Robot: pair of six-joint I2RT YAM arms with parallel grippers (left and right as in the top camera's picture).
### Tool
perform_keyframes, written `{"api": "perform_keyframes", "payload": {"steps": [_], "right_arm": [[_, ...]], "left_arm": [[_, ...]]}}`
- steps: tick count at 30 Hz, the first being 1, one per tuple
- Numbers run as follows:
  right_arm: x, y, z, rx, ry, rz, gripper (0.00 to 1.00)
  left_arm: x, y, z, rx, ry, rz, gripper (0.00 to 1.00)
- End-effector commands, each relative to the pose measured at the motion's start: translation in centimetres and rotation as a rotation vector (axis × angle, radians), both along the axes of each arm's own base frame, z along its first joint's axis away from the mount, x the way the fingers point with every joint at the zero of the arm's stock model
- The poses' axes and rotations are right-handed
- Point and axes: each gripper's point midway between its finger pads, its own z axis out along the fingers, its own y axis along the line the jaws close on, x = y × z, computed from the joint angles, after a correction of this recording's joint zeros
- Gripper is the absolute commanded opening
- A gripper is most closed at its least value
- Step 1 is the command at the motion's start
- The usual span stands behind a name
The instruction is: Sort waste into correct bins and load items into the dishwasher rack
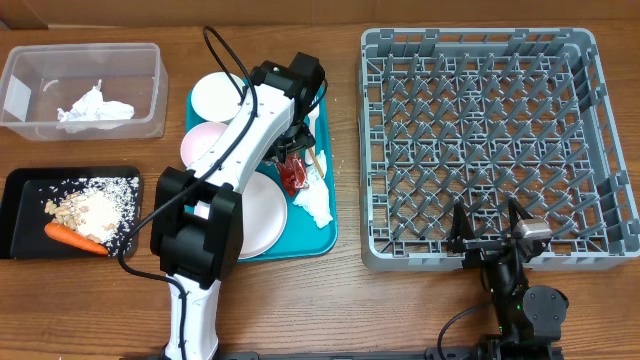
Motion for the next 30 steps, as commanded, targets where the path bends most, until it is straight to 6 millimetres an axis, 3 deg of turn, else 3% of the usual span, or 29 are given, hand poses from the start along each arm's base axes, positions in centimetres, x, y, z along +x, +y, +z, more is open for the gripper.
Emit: {"api": "perform_keyframes", "payload": {"steps": [1,25,30], "right_arm": [[0.0,-0.3,-0.2,-0.006,-0.003,-0.013,1.0],[0.0,-0.3,-0.2,-0.006,-0.003,-0.013,1.0],[0.0,-0.3,-0.2,-0.007,-0.003,-0.013,1.0]], "left_arm": [[-0.2,0.1,-0.9,0.016,0.024,-0.016,1.0],[-0.1,-0.5,-1.1,-0.003,0.019,-0.024,1.0],[0.7,-0.9,-1.1,-0.015,-0.008,-0.054,1.0]]}}
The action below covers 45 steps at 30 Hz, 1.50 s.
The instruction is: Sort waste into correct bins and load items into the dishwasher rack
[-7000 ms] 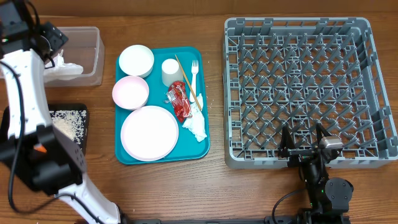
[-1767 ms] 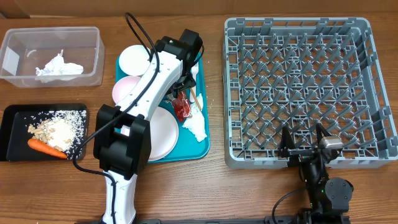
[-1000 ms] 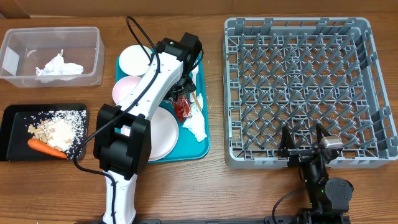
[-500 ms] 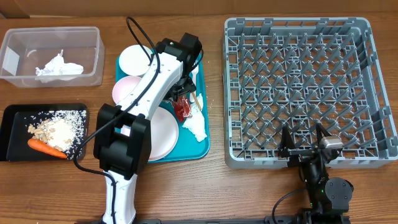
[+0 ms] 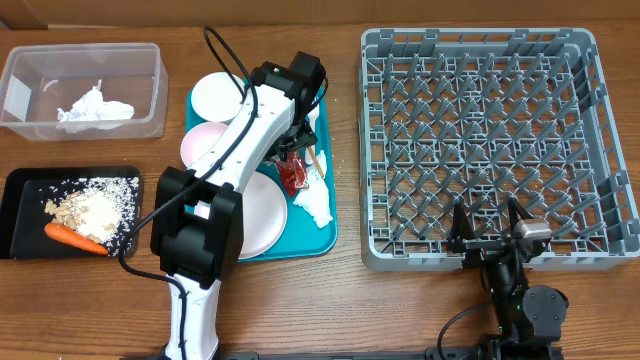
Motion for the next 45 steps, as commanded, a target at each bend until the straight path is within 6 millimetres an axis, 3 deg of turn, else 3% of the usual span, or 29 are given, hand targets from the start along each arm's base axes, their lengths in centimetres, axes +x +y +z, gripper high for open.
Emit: {"api": "perform_keyframes", "payload": {"steps": [1,7,15,25,28,32,45], "right_arm": [[0.0,-0.3,-0.2,-0.007,-0.003,-0.014,1.0],[0.0,-0.3,-0.2,-0.007,-0.003,-0.014,1.0],[0.0,-0.3,-0.2,-0.007,-0.003,-0.014,1.0],[0.0,-0.3,-0.2,-0.007,-0.003,-0.014,1.0],[0.0,-0.3,-0.2,-0.007,-0.003,-0.014,1.0],[0.0,-0.3,-0.2,-0.007,-0.003,-0.014,1.0],[0.0,-0.3,-0.2,-0.007,-0.003,-0.014,1.0]], "left_arm": [[0.2,-0.4,-0.9,0.005,0.012,-0.047,1.0],[0.9,-0.6,-0.9,-0.009,-0.01,-0.067,1.0],[1.1,-3.1,-2.2,-0.107,-0.017,-0.116,1.0],[0.7,-3.7,-2.6,-0.136,0.002,-0.121,0.99],[0.7,-3.9,-2.7,-0.138,0.003,-0.122,0.89],[0.9,-3.7,-2.7,-0.112,-0.011,-0.126,0.85],[0.9,-3.9,-2.1,0.007,-0.058,-0.17,0.92]]}}
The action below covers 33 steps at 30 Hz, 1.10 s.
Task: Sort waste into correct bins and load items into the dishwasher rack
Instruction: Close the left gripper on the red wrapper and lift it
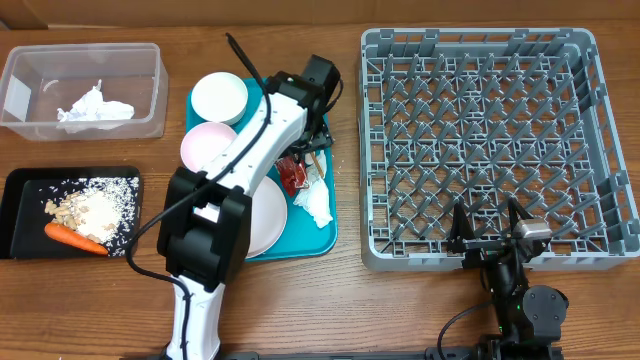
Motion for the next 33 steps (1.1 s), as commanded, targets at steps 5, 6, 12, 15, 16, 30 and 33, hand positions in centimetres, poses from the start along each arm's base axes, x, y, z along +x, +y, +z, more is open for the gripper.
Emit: {"api": "perform_keyframes", "payload": {"steps": [5,6,12,15,16,30,33], "right_arm": [[0.0,-0.3,-0.2,-0.006,-0.003,-0.014,1.0],[0.0,-0.3,-0.2,-0.006,-0.003,-0.014,1.0],[0.0,-0.3,-0.2,-0.006,-0.004,-0.014,1.0],[0.0,-0.3,-0.2,-0.006,-0.003,-0.014,1.0],[0.0,-0.3,-0.2,-0.006,-0.003,-0.014,1.0],[0.0,-0.3,-0.2,-0.007,-0.003,-0.014,1.0],[0.0,-0.3,-0.2,-0.006,-0.003,-0.014,1.0]], "left_arm": [[-0.1,0.1,-0.8,0.098,-0.025,-0.018,0.93],[0.0,0.1,-0.8,0.102,-0.027,-0.017,0.92],[-0.4,0.5,-1.1,0.144,-0.043,0.009,0.91],[-0.7,0.8,-2.0,0.181,-0.058,0.018,0.93],[-0.8,0.9,-2.4,0.183,-0.057,0.016,0.93],[-1.0,1.3,-3.7,0.193,-0.062,0.013,0.78],[-1.0,1.3,-3.7,0.192,-0.062,0.013,0.72]]}}
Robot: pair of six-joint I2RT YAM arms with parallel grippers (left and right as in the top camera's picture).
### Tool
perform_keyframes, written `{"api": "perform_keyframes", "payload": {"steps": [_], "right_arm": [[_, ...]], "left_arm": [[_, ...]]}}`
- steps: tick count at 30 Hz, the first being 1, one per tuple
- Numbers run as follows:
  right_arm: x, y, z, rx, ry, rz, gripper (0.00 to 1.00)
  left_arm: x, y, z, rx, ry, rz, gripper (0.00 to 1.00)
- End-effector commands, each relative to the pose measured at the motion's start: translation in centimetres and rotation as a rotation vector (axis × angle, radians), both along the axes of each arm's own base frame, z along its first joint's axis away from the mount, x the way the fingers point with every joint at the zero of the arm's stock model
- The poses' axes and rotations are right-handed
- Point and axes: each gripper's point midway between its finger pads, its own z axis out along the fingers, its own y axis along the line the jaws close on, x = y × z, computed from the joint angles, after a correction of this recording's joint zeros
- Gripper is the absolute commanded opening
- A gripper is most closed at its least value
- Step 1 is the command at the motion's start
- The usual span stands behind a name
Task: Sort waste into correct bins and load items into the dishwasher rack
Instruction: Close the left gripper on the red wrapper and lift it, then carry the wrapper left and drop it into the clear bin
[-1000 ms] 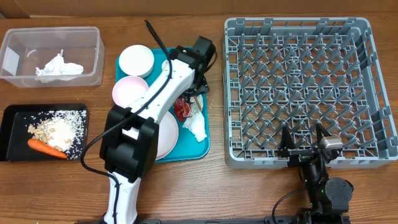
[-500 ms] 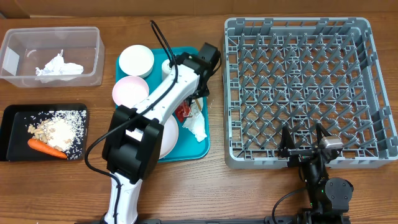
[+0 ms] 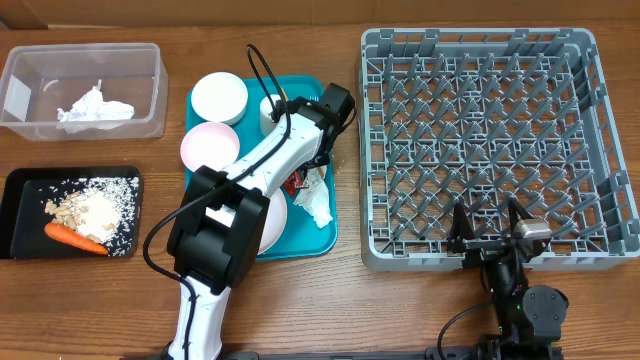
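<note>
A teal tray (image 3: 309, 241) holds a white bowl (image 3: 218, 97), a pink bowl (image 3: 209, 146), a small white cup (image 3: 270, 108), a white plate (image 3: 275, 222), a red wrapper (image 3: 296, 183) and a crumpled white napkin (image 3: 314, 207). My left gripper (image 3: 318, 152) points down at the tray's right edge, just above the wrapper. Its wrist hides the fingers. Open and holding nothing, my right gripper (image 3: 487, 232) rests at the front rim of the grey dishwasher rack (image 3: 470, 38).
A clear plastic bin (image 3: 150, 110) with a crumpled paper stands at the back left. In front of it a black tray (image 3: 22, 235) holds rice, food scraps and a carrot (image 3: 74, 238). My left arm lies diagonally across the teal tray.
My left wrist has moved right and towards the front, to the tray's right edge. The white cup, hidden by the arm before, now shows. The right arm has not moved.
My left gripper stayed over the red wrapper on the tray's right half for the first two moments. Then the wrist was further right, and now it is at the tray's right edge. The tray's items and the right arm stayed put.
</note>
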Motion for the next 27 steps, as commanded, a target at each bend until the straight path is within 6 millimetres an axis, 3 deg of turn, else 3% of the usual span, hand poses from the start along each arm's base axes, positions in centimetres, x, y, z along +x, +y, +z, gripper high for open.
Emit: {"api": "perform_keyframes", "payload": {"steps": [1,6,9,12,17,27], "right_arm": [[0.0,-0.3,-0.2,-0.007,-0.003,-0.013,1.0],[0.0,-0.3,-0.2,-0.006,-0.003,-0.013,1.0],[0.0,-0.3,-0.2,-0.006,-0.003,-0.013,1.0],[0.0,-0.3,-0.2,-0.006,-0.003,-0.013,1.0],[0.0,-0.3,-0.2,-0.007,-0.003,-0.013,1.0],[0.0,-0.3,-0.2,-0.006,-0.003,-0.013,1.0]], "left_arm": [[0.0,0.3,-0.4,0.029,-0.006,0.007,0.68],[0.2,0.5,-0.3,0.037,-0.016,0.007,0.4],[0.3,0.6,-0.1,0.05,-0.022,0.003,0.15],[0.3,0.6,0.0,0.049,-0.022,0.004,0.04],[0.3,0.6,1.2,0.041,-0.035,0.004,0.04],[-0.3,-0.2,9.8,-0.107,-0.154,0.001,0.04]]}}
